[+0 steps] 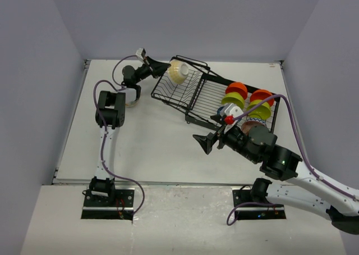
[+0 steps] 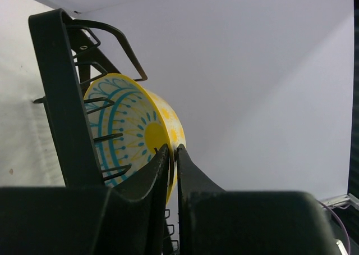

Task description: Unload the bowls from the dish rack

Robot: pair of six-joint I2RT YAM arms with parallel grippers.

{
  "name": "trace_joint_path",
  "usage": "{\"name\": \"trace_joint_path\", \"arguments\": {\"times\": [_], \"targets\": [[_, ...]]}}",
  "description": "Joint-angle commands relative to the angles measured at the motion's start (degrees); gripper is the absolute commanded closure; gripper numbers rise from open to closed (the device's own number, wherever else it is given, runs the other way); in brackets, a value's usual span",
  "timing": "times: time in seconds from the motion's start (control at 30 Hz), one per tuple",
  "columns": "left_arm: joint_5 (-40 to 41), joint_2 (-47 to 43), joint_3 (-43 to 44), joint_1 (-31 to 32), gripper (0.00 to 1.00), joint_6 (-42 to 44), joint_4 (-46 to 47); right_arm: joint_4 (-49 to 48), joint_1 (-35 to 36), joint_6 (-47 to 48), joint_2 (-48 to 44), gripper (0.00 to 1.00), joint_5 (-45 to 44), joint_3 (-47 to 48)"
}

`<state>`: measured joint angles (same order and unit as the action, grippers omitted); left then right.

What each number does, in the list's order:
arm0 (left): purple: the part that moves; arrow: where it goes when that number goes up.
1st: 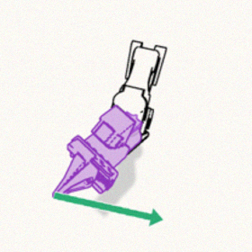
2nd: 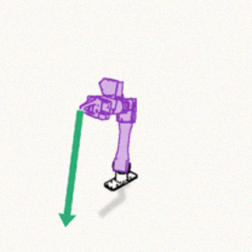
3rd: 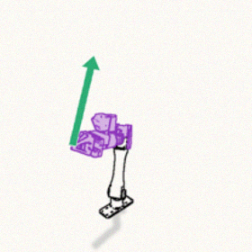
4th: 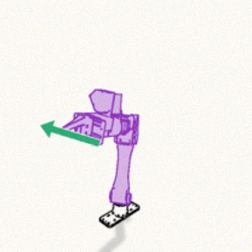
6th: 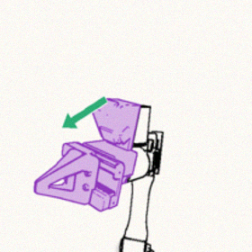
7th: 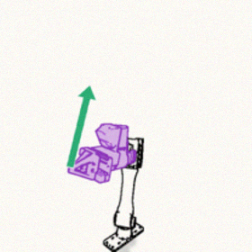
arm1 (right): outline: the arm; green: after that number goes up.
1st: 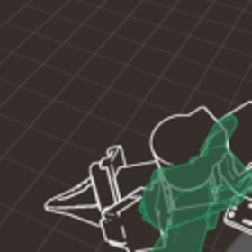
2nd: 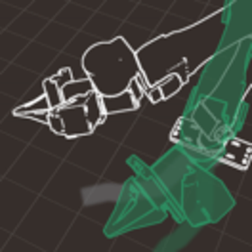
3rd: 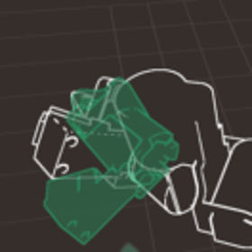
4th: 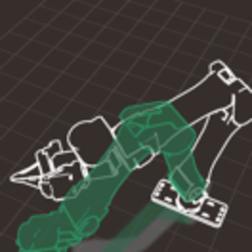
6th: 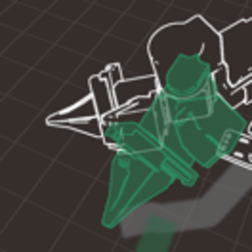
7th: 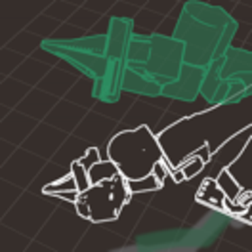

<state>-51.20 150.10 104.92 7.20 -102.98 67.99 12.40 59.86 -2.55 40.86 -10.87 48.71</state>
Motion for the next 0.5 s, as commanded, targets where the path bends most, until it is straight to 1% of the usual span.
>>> {"name": "trace_joint_path", "arguments": {"times": [0.0, 0.27, 0.37, 0.43, 0.47], "targets": [[-0.57, 0.54, 2.57, 1.76, 0.90, -0.20, 0.92, -2.03, -0.18, 0.70, -0.17, 0.01, 0.59, -0.37], [-0.74, 0.37, 2.74, 2.29, 0.92, -0.12, 0.39, -2.03, -0.18, 0.79, -0.08, 0.01, 0.59, -0.37], [-0.83, 0.01, 2.65, 2.47, 0.89, 0.06, 0.04, -2.03, -0.18, 0.79, -0.17, 0.01, 0.59, -0.28], [-0.83, -0.16, 2.83, 2.73, 0.85, 0.15, 0.04, -2.03, -0.18, 0.88, -0.17, 0.01, 0.59, -0.37], [-0.83, -0.16, 2.92, 2.82, 0.81, 0.23, -0.22, -2.03, -0.18, 0.88, -0.34, 0.01, 0.59, -0.37]]}}
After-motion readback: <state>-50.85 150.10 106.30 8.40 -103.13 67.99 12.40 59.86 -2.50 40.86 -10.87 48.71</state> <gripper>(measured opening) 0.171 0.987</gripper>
